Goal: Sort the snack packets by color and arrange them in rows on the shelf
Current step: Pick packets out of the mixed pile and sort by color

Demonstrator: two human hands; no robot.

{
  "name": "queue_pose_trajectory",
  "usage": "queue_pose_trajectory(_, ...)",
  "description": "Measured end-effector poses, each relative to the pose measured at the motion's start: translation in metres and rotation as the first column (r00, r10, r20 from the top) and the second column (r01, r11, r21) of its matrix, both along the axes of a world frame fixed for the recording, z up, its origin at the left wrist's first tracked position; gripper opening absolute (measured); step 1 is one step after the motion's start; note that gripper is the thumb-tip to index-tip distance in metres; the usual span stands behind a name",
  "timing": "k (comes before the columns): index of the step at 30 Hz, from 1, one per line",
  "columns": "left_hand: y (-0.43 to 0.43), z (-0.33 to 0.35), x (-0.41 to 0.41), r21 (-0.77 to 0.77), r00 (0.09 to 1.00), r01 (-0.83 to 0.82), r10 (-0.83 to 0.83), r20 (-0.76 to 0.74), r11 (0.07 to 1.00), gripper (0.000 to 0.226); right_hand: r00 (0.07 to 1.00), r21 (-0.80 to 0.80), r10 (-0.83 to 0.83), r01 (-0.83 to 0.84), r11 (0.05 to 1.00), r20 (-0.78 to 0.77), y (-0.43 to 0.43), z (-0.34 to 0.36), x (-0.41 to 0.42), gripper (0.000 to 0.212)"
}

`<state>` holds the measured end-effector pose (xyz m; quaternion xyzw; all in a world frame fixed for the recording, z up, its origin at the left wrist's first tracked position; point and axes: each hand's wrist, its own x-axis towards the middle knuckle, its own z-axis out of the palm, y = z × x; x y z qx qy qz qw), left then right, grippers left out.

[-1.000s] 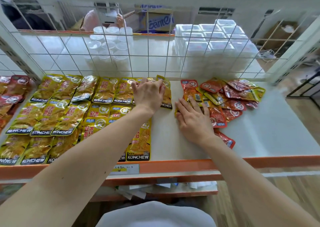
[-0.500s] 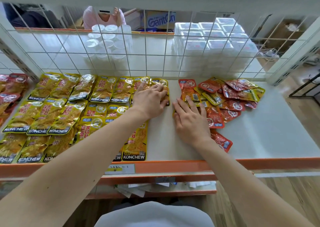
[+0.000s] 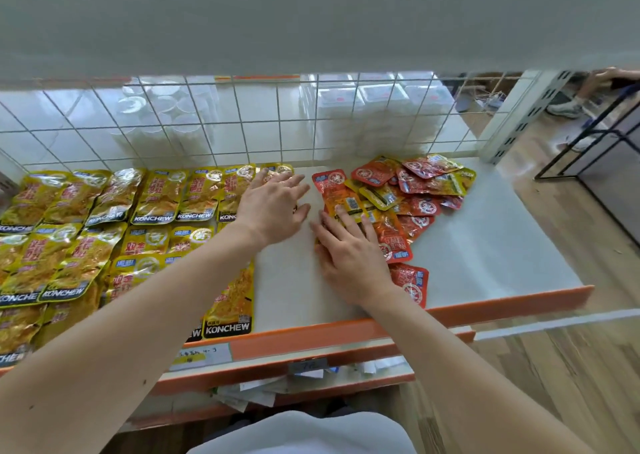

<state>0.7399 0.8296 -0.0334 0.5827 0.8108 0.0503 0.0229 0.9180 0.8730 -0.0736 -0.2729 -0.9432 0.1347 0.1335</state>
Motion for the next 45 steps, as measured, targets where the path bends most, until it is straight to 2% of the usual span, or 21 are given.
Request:
queue_pose_trajectory(3,0.008,0.004,0.022,0.115,0.997,0.055,-0.060,0.039,0.992,0.046,0.972,-0.021,-0.026,0.022,1.000,-0.233,0.009,0.013,0.020,0.044)
queue_pose_trajectory(6,0.024,0.007,0.043,0.166,0.994,0.074,-0.085,0.063,0.983,0.047,0.900,-0.118,-0.249,0.221,0.968,-0.357,0.038,0.024,0.048,0.034)
queue_pose_trajectory(8,0.037,0.008,0.056,0.162,0.992,0.070,-0.086,0.094,0.984,0.049,0.851,-0.233,-0.420,0.359,0.904,-0.315,0.063,0.026,0.065,0.033)
queue_pose_trajectory(10,0.052,0.008,0.068,0.141,0.988,0.071,-0.089,0.127,0.987,0.054,0.843,-0.224,-0.507,0.467,0.856,-0.181,0.084,0.024,0.078,0.035)
queue_pose_trajectory(14,0.088,0.004,0.079,-0.084,0.978,0.028,-0.010,0.208,0.996,0.073,0.917,-0.139,-0.394,0.400,0.906,0.071,0.109,0.018,0.091,0.049)
queue_pose_trajectory(17,0.101,-0.001,0.082,-0.156,0.980,0.023,0.008,0.199,0.987,0.078,0.929,-0.107,-0.345,0.360,0.927,0.134,0.116,0.012,0.096,0.050)
queue_pose_trajectory(24,0.086,0.000,0.112,0.041,0.979,0.017,-0.025,0.200,0.999,0.052,0.931,0.015,-0.349,0.349,0.937,0.107,0.118,0.018,0.116,0.039)
queue_pose_trajectory(29,0.078,-0.011,0.142,0.198,0.970,0.037,-0.083,0.227,0.979,0.030,0.941,-0.053,-0.328,0.332,0.942,0.081,0.115,0.016,0.138,0.050)
queue_pose_trajectory(34,0.080,-0.007,0.154,0.237,0.974,0.006,-0.060,0.220,0.971,0.031,0.956,-0.156,-0.290,0.294,0.943,0.049,0.112,0.012,0.151,0.058)
queue_pose_trajectory(38,0.076,0.001,0.153,0.299,0.972,-0.002,-0.068,0.223,0.954,0.030,0.954,-0.167,-0.299,0.297,0.940,0.014,0.110,0.010,0.156,0.061)
queue_pose_trajectory(42,0.065,0.002,0.153,0.293,0.979,0.043,-0.099,0.178,0.955,0.030,0.954,-0.164,-0.300,0.293,0.942,-0.016,0.110,0.010,0.157,0.059)
queue_pose_trajectory(45,0.057,0.004,0.150,0.357,0.972,0.004,-0.087,0.216,0.934,0.021,0.957,-0.165,-0.290,0.285,0.944,-0.009,0.111,0.008,0.158,0.057)
